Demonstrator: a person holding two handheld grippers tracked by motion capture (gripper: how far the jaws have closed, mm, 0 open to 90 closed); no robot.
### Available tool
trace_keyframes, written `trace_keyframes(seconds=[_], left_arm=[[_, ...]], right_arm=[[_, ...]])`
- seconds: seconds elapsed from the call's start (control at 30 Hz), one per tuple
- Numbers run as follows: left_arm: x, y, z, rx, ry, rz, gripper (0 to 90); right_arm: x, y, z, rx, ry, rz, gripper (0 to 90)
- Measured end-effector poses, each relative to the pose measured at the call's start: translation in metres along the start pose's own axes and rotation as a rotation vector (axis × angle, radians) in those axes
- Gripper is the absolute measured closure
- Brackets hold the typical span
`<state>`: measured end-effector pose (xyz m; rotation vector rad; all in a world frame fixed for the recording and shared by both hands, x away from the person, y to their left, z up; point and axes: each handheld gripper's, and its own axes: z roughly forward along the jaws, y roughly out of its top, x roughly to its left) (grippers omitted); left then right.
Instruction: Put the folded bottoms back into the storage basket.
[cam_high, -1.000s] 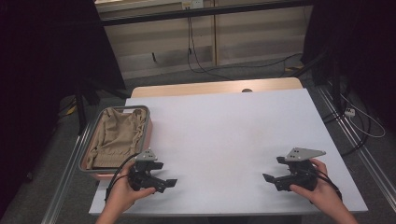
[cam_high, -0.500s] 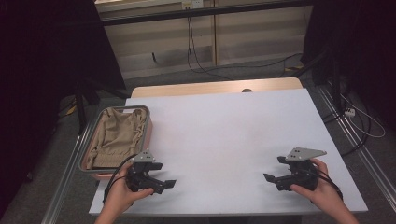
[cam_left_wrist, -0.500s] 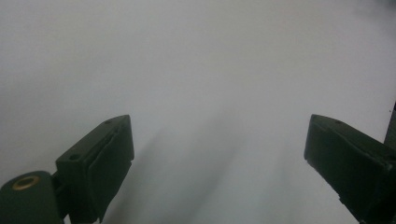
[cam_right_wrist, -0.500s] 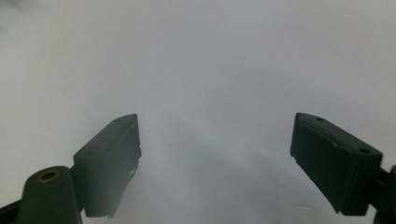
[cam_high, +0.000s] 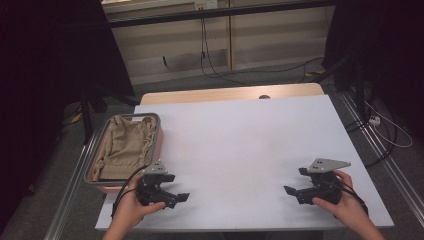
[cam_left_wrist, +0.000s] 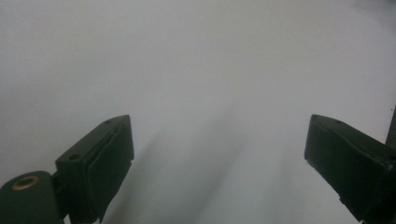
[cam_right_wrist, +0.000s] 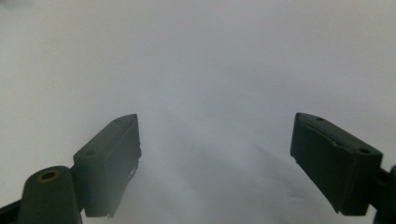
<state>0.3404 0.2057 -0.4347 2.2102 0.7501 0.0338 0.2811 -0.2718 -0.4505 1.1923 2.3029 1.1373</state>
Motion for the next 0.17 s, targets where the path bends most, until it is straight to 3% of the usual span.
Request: trace_keyframes(seconds=[0.17], left_arm=[[-0.0003,0.0002,0.0004,0.000,0.000,0.001,8.2]], right_arm=[[0.0014,0.0010,0.0001,-0.003,0.006,-0.005,15.5]])
